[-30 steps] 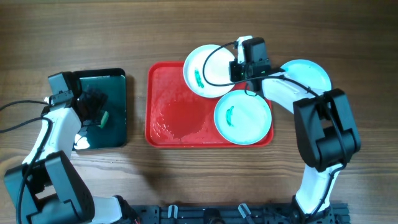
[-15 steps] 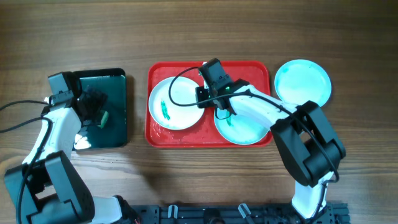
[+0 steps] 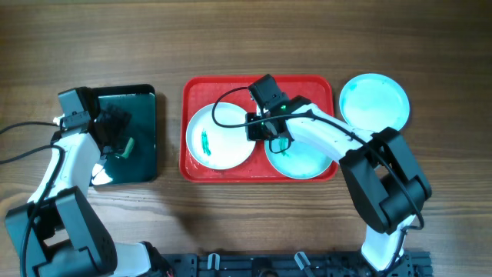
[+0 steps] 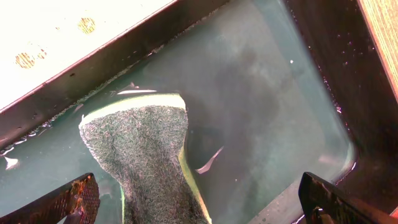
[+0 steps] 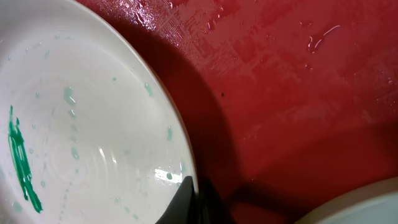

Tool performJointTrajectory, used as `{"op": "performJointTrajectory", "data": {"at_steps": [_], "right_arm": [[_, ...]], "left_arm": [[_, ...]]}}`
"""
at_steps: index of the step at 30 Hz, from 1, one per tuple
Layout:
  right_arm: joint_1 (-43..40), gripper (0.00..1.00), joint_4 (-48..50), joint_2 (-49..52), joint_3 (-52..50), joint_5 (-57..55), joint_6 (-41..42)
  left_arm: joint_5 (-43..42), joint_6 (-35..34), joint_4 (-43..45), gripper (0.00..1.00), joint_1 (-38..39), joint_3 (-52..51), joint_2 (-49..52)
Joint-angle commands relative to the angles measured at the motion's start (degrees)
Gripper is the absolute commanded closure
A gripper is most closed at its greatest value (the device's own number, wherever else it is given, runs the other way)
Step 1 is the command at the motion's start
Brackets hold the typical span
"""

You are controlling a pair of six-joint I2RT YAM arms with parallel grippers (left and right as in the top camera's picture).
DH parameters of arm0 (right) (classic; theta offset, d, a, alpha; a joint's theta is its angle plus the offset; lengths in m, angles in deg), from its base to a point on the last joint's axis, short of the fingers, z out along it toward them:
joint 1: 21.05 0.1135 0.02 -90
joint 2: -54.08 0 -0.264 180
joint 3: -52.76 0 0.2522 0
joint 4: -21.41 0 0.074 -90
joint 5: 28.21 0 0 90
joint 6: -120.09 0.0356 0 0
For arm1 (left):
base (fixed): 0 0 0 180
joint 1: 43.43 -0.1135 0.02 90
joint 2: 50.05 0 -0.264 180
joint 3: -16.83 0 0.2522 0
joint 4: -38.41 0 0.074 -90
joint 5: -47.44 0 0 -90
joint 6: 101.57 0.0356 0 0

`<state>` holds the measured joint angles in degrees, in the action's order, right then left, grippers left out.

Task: Clean dirty plates on tray and stack at the side
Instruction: 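Rinse the sponge in the basin with the left gripper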

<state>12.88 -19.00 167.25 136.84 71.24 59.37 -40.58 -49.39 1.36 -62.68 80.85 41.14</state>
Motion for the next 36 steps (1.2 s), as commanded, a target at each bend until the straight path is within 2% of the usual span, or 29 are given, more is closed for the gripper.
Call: {"op": "performJointTrajectory", "data": {"at_steps": [1,2,3,5,7,8,13,17,19,21,23,25,26,27,32,36], "right_arm": [[0.2,0.96,-0.4,-1.1,-0.8,0.7,-0.7],[0.2,0.96,-0.4,-1.1,-0.8,0.7,-0.7],[0.2,0.96,-0.4,-1.1,-0.8,0.7,-0.6],[0.2,0.96,-0.4,-1.1,-0.8,0.7,-0.6],[0.2,0.96,-0.4,-1.1,-0.8,0.7,-0.6],[0.2,0.96,-0.4,-1.1,-0.8,0.7,-0.6],[0.2,0.96,-0.4,-1.1,-0.8,0.7,-0.6],[0.2,0.96,-0.3,-1.1,-0.8,0.7,-0.6],[0.2,0.96,-0.4,-1.1,-0.8,0.7,-0.6],[0.2,0.96,-0.4,-1.1,-0.8,0.7,-0.6],[0.2,0.95,-0.4,-1.1,-0.8,0.7,-0.7],[0.2,0.95,-0.4,-1.1,-0.8,0.7,-0.7],[0.2,0.96,-0.4,-1.1,-0.8,0.7,-0.7],[0.2,0.96,-0.4,-1.1,-0.8,0.7,-0.7],[0.2,0.96,-0.5,-1.1,-0.8,0.7,-0.7],[0.2,0.96,-0.4,-1.1,-0.8,0.7,-0.8]], "left_arm": [[-7.5,-0.4,-1.6,0.00,-0.3,0.5,0.4],[-14.0,-0.4,-5.7,0.00,-0.3,0.5,0.4],[-15.6,-1.1,-7.2,0.00,-0.3,0.5,0.4],[-10.7,-5.5,-7.7,0.00,-0.2,0.5,0.4],[-0.2,-18.1,-11.7,0.00,-0.2,0.5,0.5],[2.6,-21.0,-12.3,0.00,-0.2,0.5,0.5],[7.8,-21.2,-5.9,0.02,-0.2,0.5,1.1],[6.4,-21.2,-1.3,0.10,-0.1,0.5,5.1],[6.4,-21.2,0.5,0.20,-0.1,0.5,7.0],[6.4,-21.2,0.7,0.37,-0.1,0.5,8.7],[6.4,-21.2,0.6,0.44,-0.1,0.5,9.6],[6.4,-21.2,0.6,0.70,-0.1,0.5,9.6],[6.4,-21.2,0.6,0.90,-0.1,0.5,9.6],[6.3,-21.2,0.6,0.96,-0.1,0.5,9.6],[-0.9,-21.1,0.3,0.96,-0.2,0.6,6.9],[-4.5,-19.0,-1.1,0.96,-0.2,0.6,-2.6]]}}
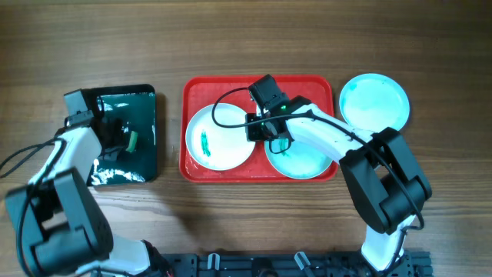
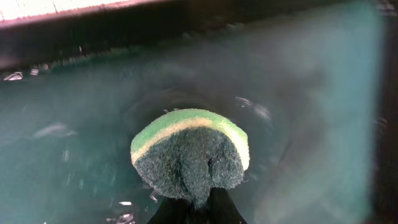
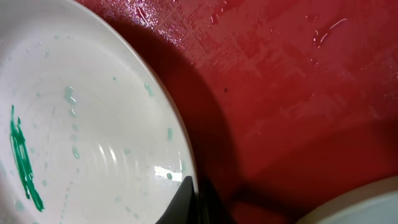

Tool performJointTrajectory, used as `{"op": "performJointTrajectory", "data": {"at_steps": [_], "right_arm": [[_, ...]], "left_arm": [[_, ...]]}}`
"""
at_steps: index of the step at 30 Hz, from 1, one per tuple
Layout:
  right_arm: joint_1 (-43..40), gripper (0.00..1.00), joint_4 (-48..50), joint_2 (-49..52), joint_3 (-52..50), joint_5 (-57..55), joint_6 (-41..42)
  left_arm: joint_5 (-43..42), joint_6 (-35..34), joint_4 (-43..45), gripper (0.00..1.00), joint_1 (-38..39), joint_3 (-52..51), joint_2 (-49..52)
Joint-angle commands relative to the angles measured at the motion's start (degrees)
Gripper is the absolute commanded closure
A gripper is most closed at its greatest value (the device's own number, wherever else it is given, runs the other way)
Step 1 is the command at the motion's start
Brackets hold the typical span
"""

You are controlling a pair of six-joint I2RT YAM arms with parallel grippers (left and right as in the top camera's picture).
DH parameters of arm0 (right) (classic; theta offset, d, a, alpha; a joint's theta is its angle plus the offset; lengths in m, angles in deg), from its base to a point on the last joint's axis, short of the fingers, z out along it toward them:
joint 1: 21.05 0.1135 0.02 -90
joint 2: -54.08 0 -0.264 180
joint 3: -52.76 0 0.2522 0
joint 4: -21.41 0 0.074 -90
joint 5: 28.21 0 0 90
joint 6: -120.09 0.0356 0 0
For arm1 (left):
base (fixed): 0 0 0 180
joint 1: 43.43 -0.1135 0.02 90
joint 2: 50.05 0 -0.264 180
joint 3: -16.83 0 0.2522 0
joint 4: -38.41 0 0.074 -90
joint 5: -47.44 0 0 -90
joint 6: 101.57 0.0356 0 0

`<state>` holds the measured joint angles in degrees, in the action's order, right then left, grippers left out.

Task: Clean dirty plates on tray and stack at the side
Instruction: 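Rinse the sponge in the basin with the left gripper, then scrub the white plate with the sponge while the right gripper holds it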

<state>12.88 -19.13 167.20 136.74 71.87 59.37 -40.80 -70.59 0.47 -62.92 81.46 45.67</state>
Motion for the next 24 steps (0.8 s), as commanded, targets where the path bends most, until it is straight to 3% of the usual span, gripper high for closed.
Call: {"op": "performJointTrajectory", "data": {"at_steps": [1,3,6,8,10,14,17,19,21,24], "right_arm": [[0.2,0.96,-0.3,-1.1,-0.7,0.1,-0.8],[0.2,0.96,-0.3,-1.1,-0.7,0.1,-0.8],[0.2,0.96,-0.1,-1.1,-0.7,0.1,-0.7],[0.2,0.96,0.2,-1.1,-0.7,0.1,-0.7],[0.2,0.96,0.1,-1.1,-0.7,0.1,-0.7],[0.2,0.96,-0.6,-1.1,-0.7,0.1,-0.8],[0.2,0.96,-0.3,-1.1,-0.7,0.5,-0.8],[0.2,0.96,-0.3,-1.1,-0.7,0.6,-0.8],[0.2,0.96,0.1,-1.1,-0.7,1.7,-0.9],[0.2,0.96,0.5,-1.1,-0.7,3.5,-2.3]], "left_arm": [[-6.9,4.1,-0.2,0.96,0.1,0.0,-10.4],[-10.1,6.3,-0.5,0.96,0.1,0.0,-15.5],[-6.8,6.3,-2.8,0.96,0.2,-0.1,-18.3],[2.3,6.3,-1.9,0.96,1.2,-2.0,-15.0],[3.9,6.3,1.4,0.96,2.4,-3.7,-8.8],[-3.6,14.3,1.4,0.96,2.4,-3.2,-8.9],[-19.6,24.2,-0.3,0.96,2.4,-2.6,-19.1],[-27.8,25.8,-2.5,0.96,3.3,-2.6,-25.5],[-28.3,26.7,-5.2,0.96,8.1,-2.7,-27.6],[-26.9,28.3,-5.0,0.96,21.3,-3.4,-22.4]]}}
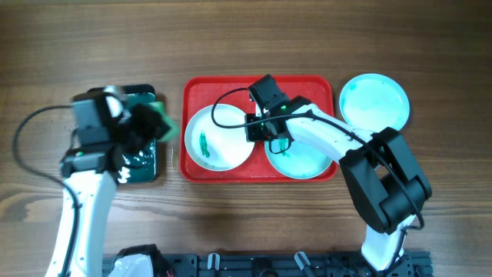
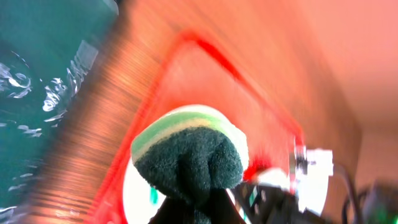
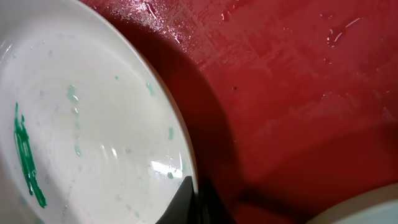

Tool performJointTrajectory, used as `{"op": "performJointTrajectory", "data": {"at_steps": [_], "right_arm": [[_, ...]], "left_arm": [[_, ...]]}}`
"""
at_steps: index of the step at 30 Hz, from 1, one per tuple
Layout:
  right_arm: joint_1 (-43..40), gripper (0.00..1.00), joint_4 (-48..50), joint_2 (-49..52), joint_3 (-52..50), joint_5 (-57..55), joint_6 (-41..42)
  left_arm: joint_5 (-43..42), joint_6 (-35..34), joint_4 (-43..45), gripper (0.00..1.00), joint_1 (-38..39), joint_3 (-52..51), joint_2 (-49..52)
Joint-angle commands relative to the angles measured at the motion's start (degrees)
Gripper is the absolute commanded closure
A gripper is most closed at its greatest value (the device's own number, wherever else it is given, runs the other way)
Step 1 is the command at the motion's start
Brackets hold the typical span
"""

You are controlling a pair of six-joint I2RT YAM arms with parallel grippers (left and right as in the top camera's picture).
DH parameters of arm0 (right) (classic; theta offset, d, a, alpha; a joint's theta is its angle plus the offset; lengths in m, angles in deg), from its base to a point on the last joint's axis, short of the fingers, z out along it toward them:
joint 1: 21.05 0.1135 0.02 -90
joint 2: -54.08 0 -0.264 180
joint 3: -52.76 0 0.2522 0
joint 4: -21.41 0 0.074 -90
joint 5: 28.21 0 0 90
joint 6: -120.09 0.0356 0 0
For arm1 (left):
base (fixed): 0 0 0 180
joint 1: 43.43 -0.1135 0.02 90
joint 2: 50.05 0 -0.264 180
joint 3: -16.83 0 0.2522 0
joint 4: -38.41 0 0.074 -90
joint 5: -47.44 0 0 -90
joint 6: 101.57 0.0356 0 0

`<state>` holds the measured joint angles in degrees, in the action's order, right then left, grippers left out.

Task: Clean dirty plates on tray and stack at the side
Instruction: 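Scrub the white plate with the sponge while the right gripper holds it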

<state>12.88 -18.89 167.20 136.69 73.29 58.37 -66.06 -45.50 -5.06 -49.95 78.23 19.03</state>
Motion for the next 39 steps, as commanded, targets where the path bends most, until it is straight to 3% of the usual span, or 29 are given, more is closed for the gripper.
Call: {"op": "performJointTrajectory", "data": {"at_steps": [1,4,7,8,9,11,14,18,20,23,24,26,30,32,36,38,39], "right_arm": [[0.2,0.96,0.2,-1.1,-0.7,2.1,-1.3],[0.2,0.96,0.1,-1.1,-0.7,2.1,-1.3],[0.2,0.96,0.1,-1.1,-0.7,2.1,-1.4],[0.2,0.96,0.1,-1.1,-0.7,2.1,-1.3],[0.2,0.96,0.1,-1.1,-0.7,2.1,-1.4],[0.2,0.96,0.3,-1.1,-0.7,2.1,-1.3],[0.2,0.96,0.3,-1.1,-0.7,2.1,-1.3],[0.2,0.96,0.3,-1.1,-0.7,2.1,-1.4],[0.2,0.96,0.3,-1.1,-0.7,2.1,-1.3],[0.2,0.96,0.1,-1.1,-0.7,2.1,-1.4],[0.2,0.96,0.1,-1.1,-0.7,2.1,-1.4],[0.2,0.96,0.1,-1.1,-0.7,2.1,-1.3],[0.2,0.96,0.1,-1.1,-0.7,2.1,-1.4],[0.2,0.96,0.2,-1.1,-0.7,2.1,-1.4],[0.2,0.96,0.3,-1.1,-0.7,2.0,-1.4],[0.2,0.96,0.3,-1.1,-0.7,1.9,-1.4],[0.2,0.96,0.2,-1.1,-0.7,1.9,-1.4]], "left_arm": [[-0.2,3.6,1.7,0.96,12.3,-0.2,7.3],[1.9,3.5,5.0,0.96,19.1,-0.2,14.9],[9.4,1.1,9.2,0.95,22.9,-0.2,23.5],[9.4,0.0,10.2,0.61,22.9,-0.2,25.1],[9.4,0.0,10.8,0.40,22.9,-0.2,25.4],[8.9,0.2,12.2,0.30,22.9,-0.2,25.4],[7.9,0.7,13.4,0.33,22.9,-0.2,25.4],[8.0,0.7,9.6,0.54,24.2,-0.2,25.4],[8.0,0.7,8.5,0.53,25.6,-0.2,25.4],[11.7,0.7,8.4,0.81,26.1,-0.2,25.4],[12.1,0.7,8.3,0.80,26.1,-0.2,25.4],[12.0,0.7,8.3,0.52,26.1,-0.1,25.4],[11.3,0.7,7.9,0.44,26.1,0.0,22.1],[10.9,0.7,7.7,0.44,26.1,0.0,20.6],[11.0,0.7,4.1,0.74,26.1,0.0,20.0],[11.0,0.7,3.7,0.73,26.2,-0.1,20.3],[11.0,0.7,4.0,0.67,26.2,-0.1,21.2]]}}
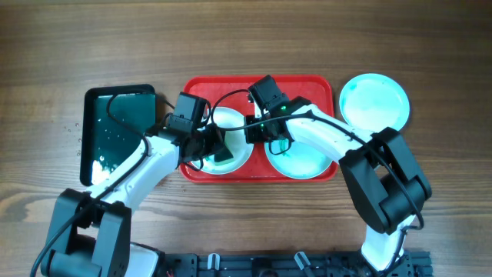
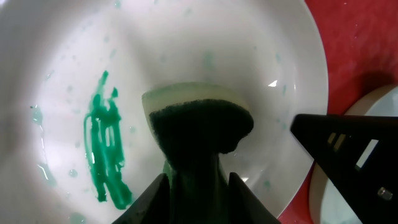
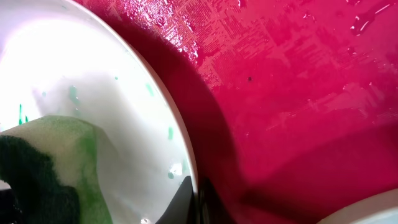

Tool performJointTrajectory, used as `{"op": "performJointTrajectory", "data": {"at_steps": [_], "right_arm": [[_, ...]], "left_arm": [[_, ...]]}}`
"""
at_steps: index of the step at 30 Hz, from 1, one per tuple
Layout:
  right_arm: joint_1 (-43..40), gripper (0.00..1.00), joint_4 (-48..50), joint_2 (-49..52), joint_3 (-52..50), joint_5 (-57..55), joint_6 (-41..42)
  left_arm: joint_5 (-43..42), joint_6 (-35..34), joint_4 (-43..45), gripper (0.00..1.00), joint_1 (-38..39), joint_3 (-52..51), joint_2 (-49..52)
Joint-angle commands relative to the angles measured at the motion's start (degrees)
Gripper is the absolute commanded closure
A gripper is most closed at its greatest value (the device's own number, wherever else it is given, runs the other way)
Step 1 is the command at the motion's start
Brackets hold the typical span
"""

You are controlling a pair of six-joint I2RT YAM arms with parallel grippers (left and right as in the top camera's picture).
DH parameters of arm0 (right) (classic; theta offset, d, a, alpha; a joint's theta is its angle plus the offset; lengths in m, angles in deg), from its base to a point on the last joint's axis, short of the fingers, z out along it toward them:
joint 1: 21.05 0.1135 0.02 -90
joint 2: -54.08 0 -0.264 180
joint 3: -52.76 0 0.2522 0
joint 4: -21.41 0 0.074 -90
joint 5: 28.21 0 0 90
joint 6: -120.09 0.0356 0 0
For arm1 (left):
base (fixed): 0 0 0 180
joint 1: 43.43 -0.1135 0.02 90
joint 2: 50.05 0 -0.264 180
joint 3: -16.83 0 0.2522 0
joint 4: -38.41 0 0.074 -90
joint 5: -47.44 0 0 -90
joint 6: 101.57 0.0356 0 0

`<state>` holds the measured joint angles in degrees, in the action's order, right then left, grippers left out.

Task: Clean dirty plates on tray and stack at the side
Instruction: 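Scrub the white plate with the sponge while the right gripper holds it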

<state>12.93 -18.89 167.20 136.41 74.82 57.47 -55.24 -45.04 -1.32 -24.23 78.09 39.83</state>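
A white plate (image 1: 231, 123) with a green smear (image 2: 106, 149) lies in the left half of the red tray (image 1: 254, 83). My left gripper (image 2: 194, 186) is shut on a green-and-dark sponge (image 2: 199, 124), which rests inside that plate to the right of the smear. My right gripper (image 3: 198, 190) is shut on the plate's right rim (image 3: 180, 143). The sponge (image 3: 50, 162) also shows in the right wrist view. A second plate (image 1: 300, 161) with a blue-green film sits in the tray's right half.
A black basin of water (image 1: 115, 131) stands left of the tray. A light blue plate (image 1: 374, 100) lies on the wood to the right of the tray. My two arms meet over the tray's middle.
My left gripper has moved with the sponge from over the tray's left edge to inside the white plate. The right gripper has stayed pinched on the plate's rim.
At first my left gripper stood open over the sponge in the water basin. Then it was shut on the sponge in the water, then held it above the tray's left edge, and now in the smeared plate. My right gripper held the plate's rim throughout.
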Motion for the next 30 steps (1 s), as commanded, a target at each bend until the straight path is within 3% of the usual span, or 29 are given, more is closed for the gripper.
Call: {"op": "performJointTrajectory", "data": {"at_steps": [1,7,9,15,19,21,24,25,27,30], "right_arm": [[0.1,0.96,0.2,-1.1,-0.4,0.3,-0.5],[0.1,0.96,0.2,-1.1,-0.4,0.3,-0.4],[0.1,0.96,0.2,-1.1,-0.4,0.3,-0.5],[0.1,0.96,0.2,-1.1,-0.4,0.3,-0.5],[0.1,0.96,0.1,-1.1,-0.4,0.3,-0.4],[0.1,0.96,0.2,-1.1,-0.4,0.3,-0.4],[0.1,0.96,0.3,-1.1,-0.4,0.3,-0.5],[0.1,0.96,0.3,-1.1,-0.4,0.3,-0.5],[0.1,0.96,0.3,-1.1,-0.4,0.3,-0.5],[0.1,0.96,0.1,-1.1,-0.4,0.3,-0.5]], "left_arm": [[0.1,0.2,0.9,0.68,0.5,0.0,1.6],[0.1,0.0,2.8,0.93,0.5,0.0,4.9],[1.4,0.0,2.8,0.96,0.5,0.0,4.9],[30.5,0.0,-2.0,0.96,0.5,0.0,4.9],[36.3,0.3,-1.5,0.96,0.5,0.1,3.6],[31.9,0.3,-1.1,0.96,0.5,0.2,1.1],[13.6,0.3,2.7,0.96,0.5,0.2,0.4],[2.9,0.2,6.1,0.96,0.8,0.2,1.6],[-1.4,0.0,9.4,0.96,2.3,0.2,4.2],[-0.7,0.3,9.6,0.96,3.2,0.2,8.3]]}}
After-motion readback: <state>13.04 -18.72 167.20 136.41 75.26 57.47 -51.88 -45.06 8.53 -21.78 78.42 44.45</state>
